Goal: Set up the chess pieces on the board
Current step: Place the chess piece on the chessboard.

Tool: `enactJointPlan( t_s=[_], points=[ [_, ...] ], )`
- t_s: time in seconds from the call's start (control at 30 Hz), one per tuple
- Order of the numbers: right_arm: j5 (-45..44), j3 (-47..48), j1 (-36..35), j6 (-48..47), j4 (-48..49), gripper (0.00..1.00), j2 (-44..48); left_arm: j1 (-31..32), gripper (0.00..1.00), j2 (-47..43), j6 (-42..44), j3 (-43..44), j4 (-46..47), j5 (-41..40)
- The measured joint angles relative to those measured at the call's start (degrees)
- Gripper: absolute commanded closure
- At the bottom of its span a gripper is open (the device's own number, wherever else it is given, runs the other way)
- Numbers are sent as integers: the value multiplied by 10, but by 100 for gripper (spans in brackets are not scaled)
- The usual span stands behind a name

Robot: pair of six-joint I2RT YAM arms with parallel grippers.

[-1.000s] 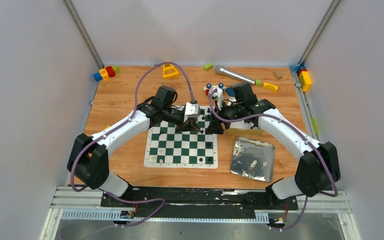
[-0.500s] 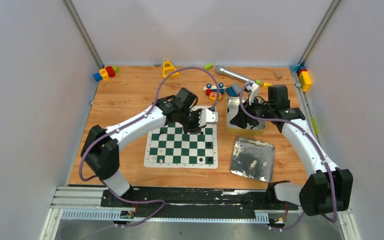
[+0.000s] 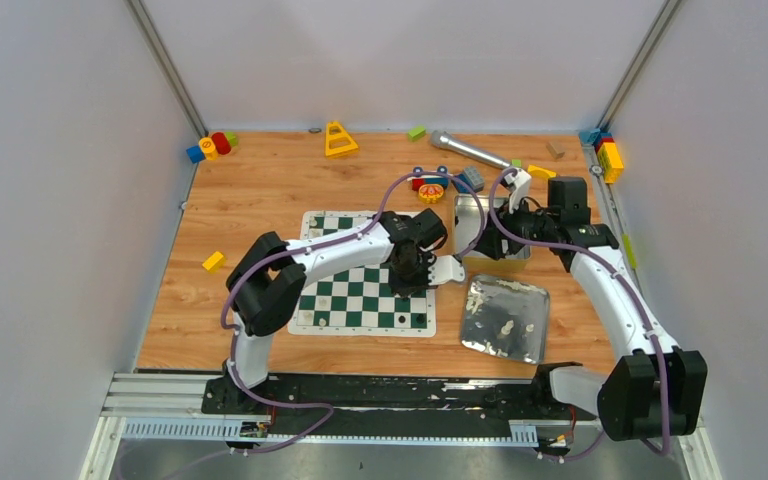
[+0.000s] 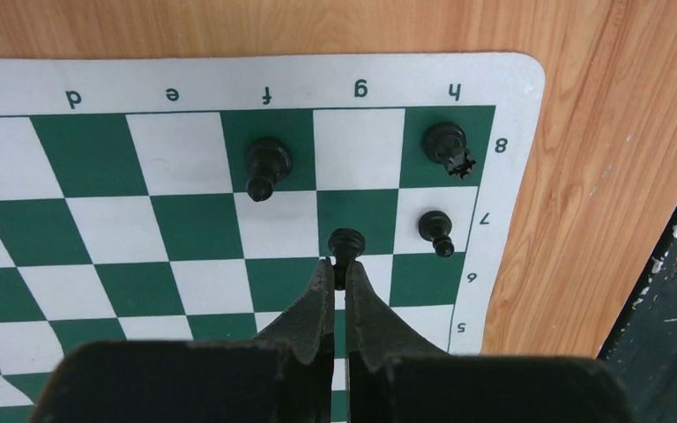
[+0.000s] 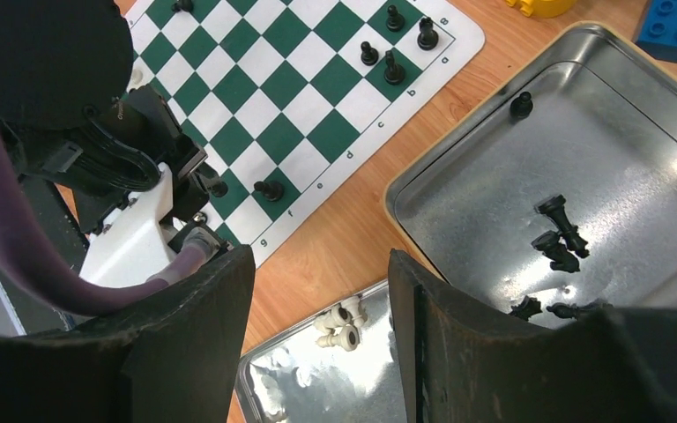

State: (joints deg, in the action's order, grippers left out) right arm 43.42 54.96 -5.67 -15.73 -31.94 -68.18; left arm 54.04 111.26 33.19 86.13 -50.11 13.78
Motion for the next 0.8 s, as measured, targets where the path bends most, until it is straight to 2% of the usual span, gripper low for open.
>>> enactJointPlan(
  t_s=[0.33, 0.7, 0.8],
  points=[
    [-9, -7, 11, -1, -1, 42, 0, 23, 100, 47, -35, 43, -35, -27],
    [-13, -7, 22, 0, 0, 42, 0, 30, 100, 61, -40, 46, -53, -49],
    [-13, -7, 22, 0, 0, 42, 0, 30, 97, 62, -40, 46, -54, -54]
  ],
)
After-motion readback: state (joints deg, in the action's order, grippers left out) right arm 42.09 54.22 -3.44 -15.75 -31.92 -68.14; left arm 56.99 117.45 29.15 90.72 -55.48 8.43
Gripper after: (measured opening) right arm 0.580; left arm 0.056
